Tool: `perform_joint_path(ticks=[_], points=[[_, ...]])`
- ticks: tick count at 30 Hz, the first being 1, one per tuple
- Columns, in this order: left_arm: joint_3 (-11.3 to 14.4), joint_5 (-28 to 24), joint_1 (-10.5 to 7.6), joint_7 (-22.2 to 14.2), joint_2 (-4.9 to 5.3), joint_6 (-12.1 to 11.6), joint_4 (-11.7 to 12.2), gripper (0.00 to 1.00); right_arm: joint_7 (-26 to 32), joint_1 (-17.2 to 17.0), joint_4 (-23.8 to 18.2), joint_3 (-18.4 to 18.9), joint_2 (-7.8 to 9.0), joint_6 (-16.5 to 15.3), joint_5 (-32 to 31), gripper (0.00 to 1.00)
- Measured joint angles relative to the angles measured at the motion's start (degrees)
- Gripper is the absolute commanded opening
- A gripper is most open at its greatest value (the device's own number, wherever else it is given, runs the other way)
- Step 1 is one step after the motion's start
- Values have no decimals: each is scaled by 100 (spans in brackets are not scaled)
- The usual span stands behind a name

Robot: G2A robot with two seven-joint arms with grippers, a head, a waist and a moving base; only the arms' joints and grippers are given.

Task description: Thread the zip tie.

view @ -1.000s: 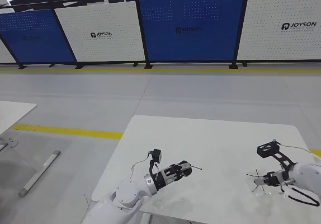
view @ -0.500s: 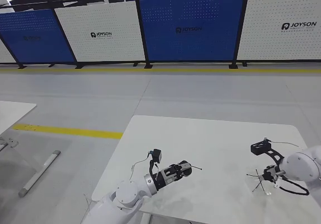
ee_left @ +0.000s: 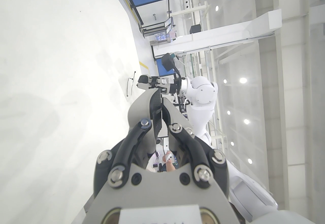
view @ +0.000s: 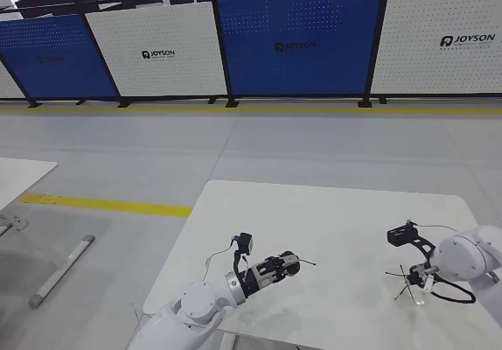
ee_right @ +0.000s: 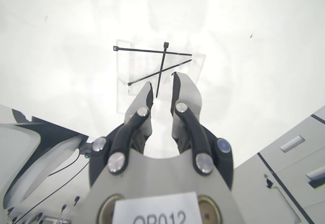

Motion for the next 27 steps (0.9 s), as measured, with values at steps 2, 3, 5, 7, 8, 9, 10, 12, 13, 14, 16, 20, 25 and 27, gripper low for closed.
perform_joint_path(ticks=[2,3,5,7,8,9,10,12,13,14,16,20,25,27], points=[[0,0,0,0,0,0,0,0,0,43,74,-41,-10,-20,64,21],[0,0,0,0,0,0,0,0,0,72,122,-75,-18,-33,92,21],[0,0,0,0,0,0,0,0,0,114,189,-136,-34,-38,120,25],[0,0,0,0,0,0,0,0,0,166,259,-208,-57,-37,157,24],[0,0,0,0,0,0,0,0,0,189,287,-238,-68,-42,174,24],[0,0,0,0,0,0,0,0,0,220,325,-277,-84,-51,195,23],[0,0,0,0,0,0,0,0,0,242,352,-308,-97,-56,209,23],[0,0,0,0,0,0,0,0,0,296,411,-382,-129,-59,237,21],[0,0,0,0,0,0,0,0,0,320,439,-415,-144,-58,247,21],[0,0,0,0,0,0,0,0,0,343,467,-448,-159,-57,257,20],[0,0,0,0,0,0,0,0,0,397,543,-527,-196,-55,283,18],[0,0,0,0,0,0,0,0,0,499,723,-668,-274,-53,342,18],[0,0,0,0,0,0,0,0,0,612,947,-817,-382,-70,412,18],[0,0,0,0,0,0,0,0,0,652,1032,-865,-424,-84,435,17]])
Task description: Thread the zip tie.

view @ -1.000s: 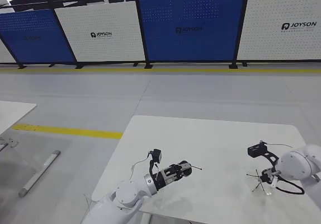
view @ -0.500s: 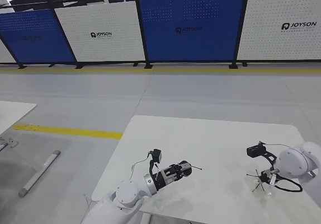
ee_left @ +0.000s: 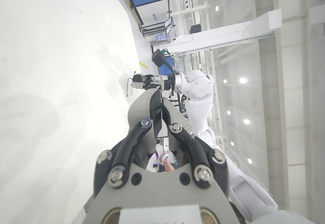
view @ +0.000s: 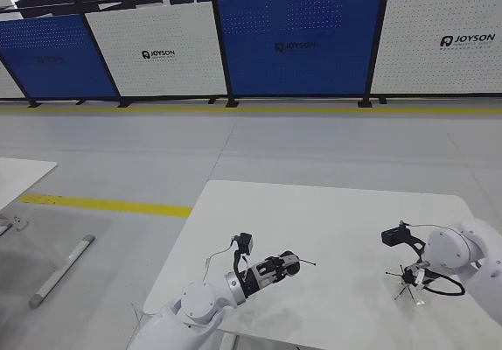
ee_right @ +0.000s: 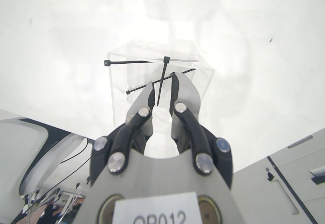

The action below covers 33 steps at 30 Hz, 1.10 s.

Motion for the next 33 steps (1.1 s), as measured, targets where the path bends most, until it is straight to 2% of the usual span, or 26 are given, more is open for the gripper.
perform_joint_path(ticks=[4,5,11,16,20,26,29,33], points=[[0,0,0,0,0,0,0,0,0,70,139,-84,-74,-9,19,11],[0,0,0,0,0,0,0,0,0,85,170,-100,-89,-9,24,0],[0,0,0,0,0,0,0,0,0,151,311,-146,-155,-42,69,0],[0,0,0,0,0,0,0,0,-45,72,135,-3,-91,-17,0,0],[0,0,0,0,0,0,0,0,-187,-144,-235,296,85,-17,-75,0],[0,0,0,0,0,0,0,0,-422,-755,-1093,1006,503,-122,-220,0],[0,0,0,0,0,0,0,0,-418,-1067,-1445,1333,685,-456,-222,0],[0,0,0,0,0,0,0,0,-736,-1368,-1718,1690,852,-1125,-298,0]])
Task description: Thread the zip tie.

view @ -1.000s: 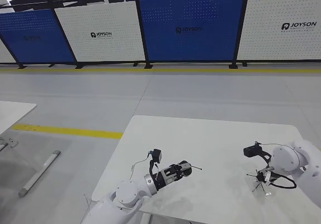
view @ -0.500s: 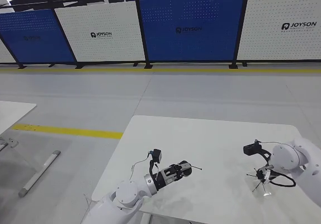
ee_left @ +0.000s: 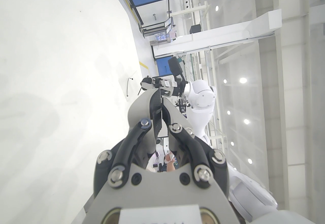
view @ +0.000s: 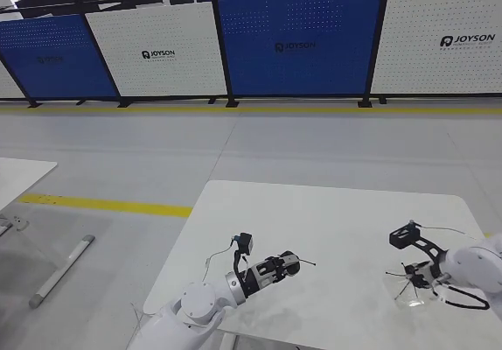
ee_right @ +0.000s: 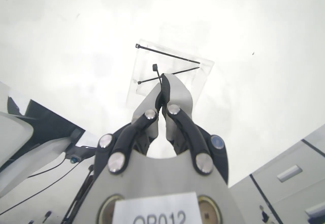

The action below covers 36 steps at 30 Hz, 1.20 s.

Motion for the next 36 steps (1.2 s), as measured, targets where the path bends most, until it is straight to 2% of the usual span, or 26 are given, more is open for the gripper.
perform_joint_path(ticks=[3,4,6,15,17,21,27,36], points=[[0,0,0,0,0,0,0,0,-351,-219,-175,263,113,-528,-18,0],[0,0,0,0,0,0,0,0,-419,-281,-274,312,147,-576,-22,0],[0,0,0,0,0,0,0,0,-465,-351,-459,343,192,-550,-10,0],[0,0,0,0,0,0,0,0,-483,-367,-484,317,189,-537,16,0],[0,0,0,0,0,0,0,0,-681,-435,-710,264,203,-537,92,0],[0,0,0,0,0,0,0,0,-1547,-651,-1312,223,392,-537,-124,0],[0,0,0,0,0,0,0,0,-2391,-821,-1632,80,733,-537,-364,0],[0,0,0,0,0,0,0,0,-2406,-819,-1641,65,745,-537,-366,0]])
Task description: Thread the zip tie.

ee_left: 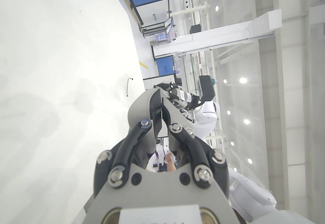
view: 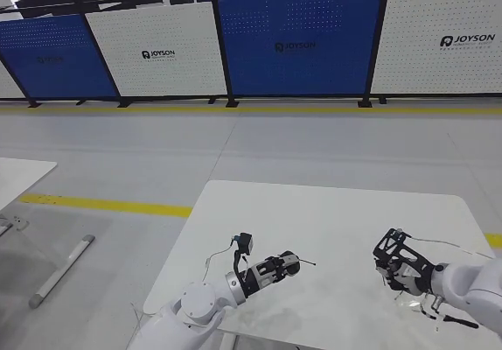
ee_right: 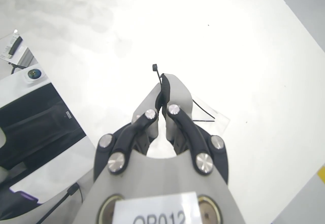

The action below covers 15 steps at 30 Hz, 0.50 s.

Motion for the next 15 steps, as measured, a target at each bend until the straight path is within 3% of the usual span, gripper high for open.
perform_joint_path(ticks=[5,15], points=[[0,0,0,0,0,0,0,0,-43,-23,-4,2,-5,6,9,0],[0,0,0,0,0,0,0,0,-1419,-574,31,409,32,0,723,0]])
